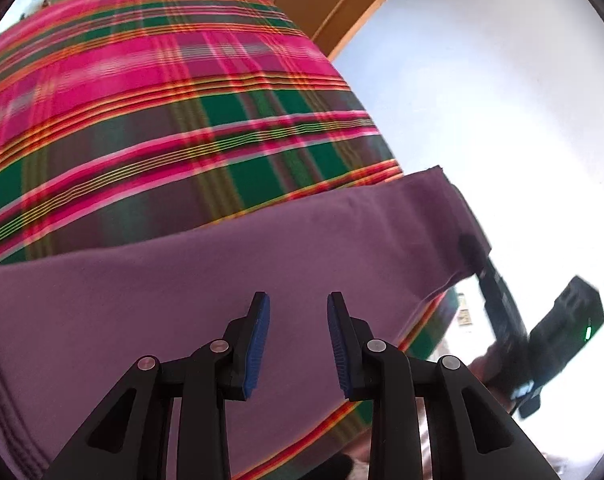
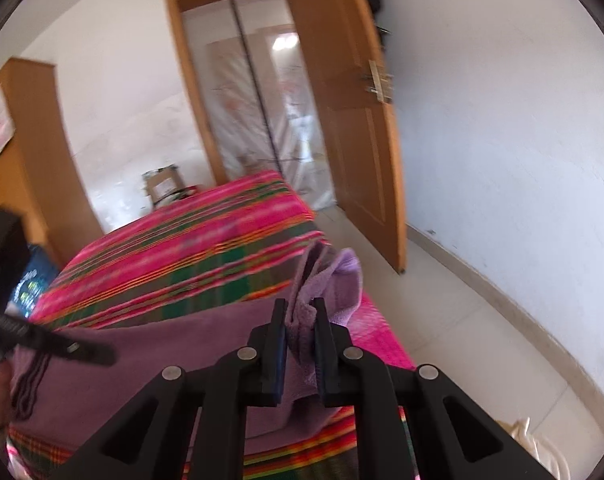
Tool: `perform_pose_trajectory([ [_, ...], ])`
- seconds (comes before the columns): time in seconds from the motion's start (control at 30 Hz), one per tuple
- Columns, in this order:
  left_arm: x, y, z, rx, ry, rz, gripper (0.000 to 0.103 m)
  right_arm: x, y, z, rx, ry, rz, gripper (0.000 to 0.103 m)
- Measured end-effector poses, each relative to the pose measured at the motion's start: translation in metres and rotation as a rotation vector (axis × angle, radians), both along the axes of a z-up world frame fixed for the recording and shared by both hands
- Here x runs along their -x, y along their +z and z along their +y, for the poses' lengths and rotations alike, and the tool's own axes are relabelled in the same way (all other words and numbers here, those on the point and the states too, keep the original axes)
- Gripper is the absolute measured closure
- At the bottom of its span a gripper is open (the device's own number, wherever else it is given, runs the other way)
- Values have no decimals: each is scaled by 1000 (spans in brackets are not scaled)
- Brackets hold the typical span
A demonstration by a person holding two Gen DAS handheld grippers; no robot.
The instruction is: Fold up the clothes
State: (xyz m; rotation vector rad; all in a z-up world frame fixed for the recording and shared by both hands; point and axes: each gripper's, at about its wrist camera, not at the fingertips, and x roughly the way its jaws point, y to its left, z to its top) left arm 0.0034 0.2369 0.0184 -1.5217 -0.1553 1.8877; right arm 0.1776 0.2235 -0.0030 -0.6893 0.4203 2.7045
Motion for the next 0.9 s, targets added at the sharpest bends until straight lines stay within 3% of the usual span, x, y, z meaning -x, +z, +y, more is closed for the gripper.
perform_pose_trajectory([
  [0.3, 20, -3, 22, -118, -35, -86, 72, 17, 6, -45, -110, 137, -25, 91],
  [0.37, 25, -4, 20, -163, -20, -124, 68, 21, 5, -53, -125, 161, -29, 91],
  [0.43, 27, -4, 18, -188, -6, -137, 56, 25, 3, -63, -151, 184, -40, 91],
  [0.9, 33, -18, 4, -335, 19, -241, 56, 42, -22, -107, -314, 267, -144, 91],
])
